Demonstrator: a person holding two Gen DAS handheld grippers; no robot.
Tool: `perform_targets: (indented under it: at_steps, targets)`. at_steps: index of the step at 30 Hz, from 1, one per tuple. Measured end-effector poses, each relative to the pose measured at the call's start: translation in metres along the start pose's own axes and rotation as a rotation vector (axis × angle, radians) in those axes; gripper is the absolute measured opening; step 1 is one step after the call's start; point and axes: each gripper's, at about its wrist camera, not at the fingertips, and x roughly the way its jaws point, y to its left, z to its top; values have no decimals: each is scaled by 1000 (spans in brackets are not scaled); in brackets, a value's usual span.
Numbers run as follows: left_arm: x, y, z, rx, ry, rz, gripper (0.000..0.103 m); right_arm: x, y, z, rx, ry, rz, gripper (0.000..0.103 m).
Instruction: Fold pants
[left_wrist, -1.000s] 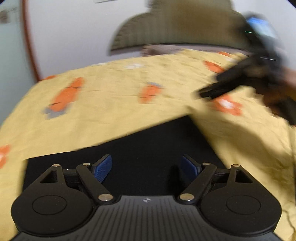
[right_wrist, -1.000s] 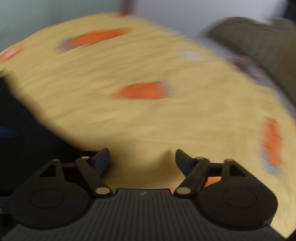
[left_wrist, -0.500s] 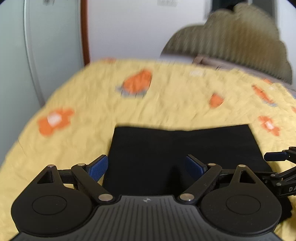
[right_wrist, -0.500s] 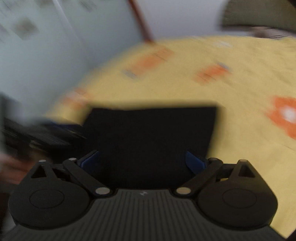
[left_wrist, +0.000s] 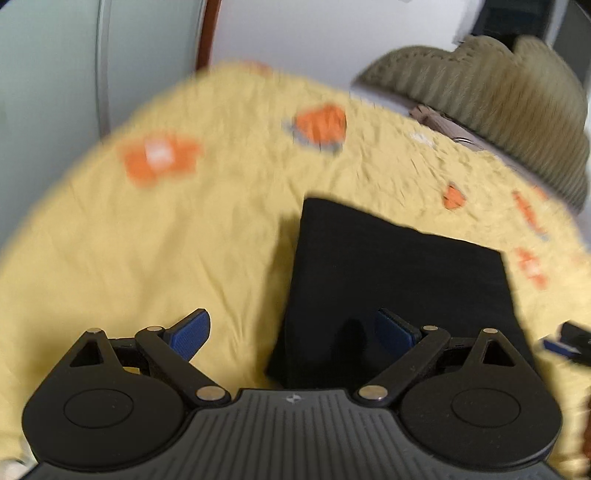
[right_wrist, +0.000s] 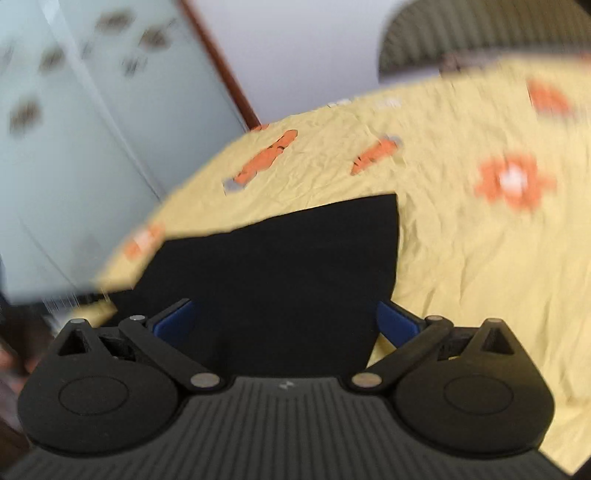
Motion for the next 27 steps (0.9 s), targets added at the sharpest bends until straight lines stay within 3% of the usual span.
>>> perform_targets:
  at_steps: [3,5,7,8,13,19,22,27]
  targets:
    - [4,26,-1,-138,48,-84,96,-7,-26,4,173,-8,26,103]
    - [0,36,-5,-191,25,-91,96,-13,-22,2,166,-31,90,103]
    - [-8,39,-9,-208,-14,-88,96,-14,2,8,30,-29,127,103]
    - [-12,40,-11,-212,-28,-81,96,-14,25,7,-79,-29,104,103]
    - [-36,49,-17,-245,-114,31,96,13,155,-31,-685,-91,-181,103]
    - [-50,71,-25,-268,-123,65,96,66,233,-92,-1173,-105,-279,103]
    - [-49,79,-29,-281,-113,49,96,78,249,-114,-1315,-125,-340,103]
    - [-44,83,-32,-282,-104,17,96,112,254,-129,-1416,-89,-449,103]
